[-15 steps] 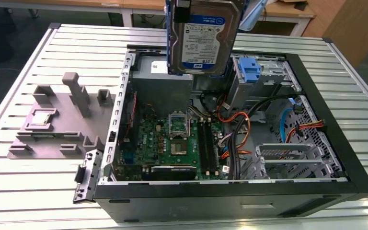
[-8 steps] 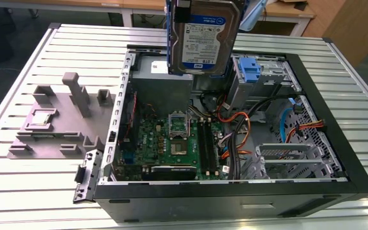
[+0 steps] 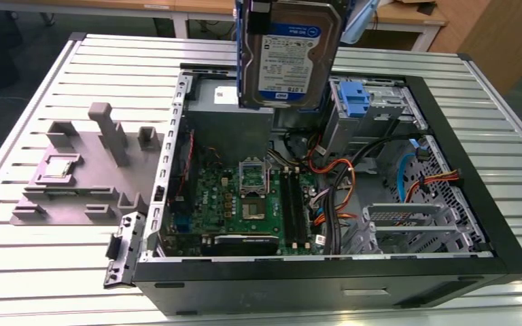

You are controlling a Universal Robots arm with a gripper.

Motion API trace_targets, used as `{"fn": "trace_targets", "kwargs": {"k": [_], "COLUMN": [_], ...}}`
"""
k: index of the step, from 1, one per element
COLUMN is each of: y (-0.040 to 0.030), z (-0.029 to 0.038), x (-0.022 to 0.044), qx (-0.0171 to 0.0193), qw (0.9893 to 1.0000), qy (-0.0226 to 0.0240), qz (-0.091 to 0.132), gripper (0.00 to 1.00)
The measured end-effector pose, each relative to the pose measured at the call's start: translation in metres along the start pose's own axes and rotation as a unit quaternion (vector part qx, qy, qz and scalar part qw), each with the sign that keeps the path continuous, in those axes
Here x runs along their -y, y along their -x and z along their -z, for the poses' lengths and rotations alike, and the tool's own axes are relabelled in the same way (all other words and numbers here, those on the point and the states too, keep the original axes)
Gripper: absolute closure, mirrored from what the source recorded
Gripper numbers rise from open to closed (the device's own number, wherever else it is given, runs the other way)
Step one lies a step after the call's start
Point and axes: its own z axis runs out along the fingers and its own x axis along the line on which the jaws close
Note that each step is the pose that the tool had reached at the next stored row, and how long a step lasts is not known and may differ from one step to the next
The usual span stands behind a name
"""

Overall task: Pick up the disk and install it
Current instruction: 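Insert the disk into the insertion slot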

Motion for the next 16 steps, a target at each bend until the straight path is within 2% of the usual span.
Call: {"fn": "trace_targets", "kwargs": {"k": [3,7,11,16], "y": [-0.0068,-0.0165,-0.0177,-0.0165], "z": [0.0001,0.0001,-0.0001,0.0], "x": [0.0005,0.0021,0.0129,0.0298], "qx": [-0.0024,-0.0033,-0.0034,-0.004], "qw": [1.0,1.0,1.0,0.9999], "qy": [-0.0002,-0.0002,0.0022,0.0105], "qz": [0.0,0.0,0.0,0.0], "gripper": [0.63,0.63,0.63,0.63]}}
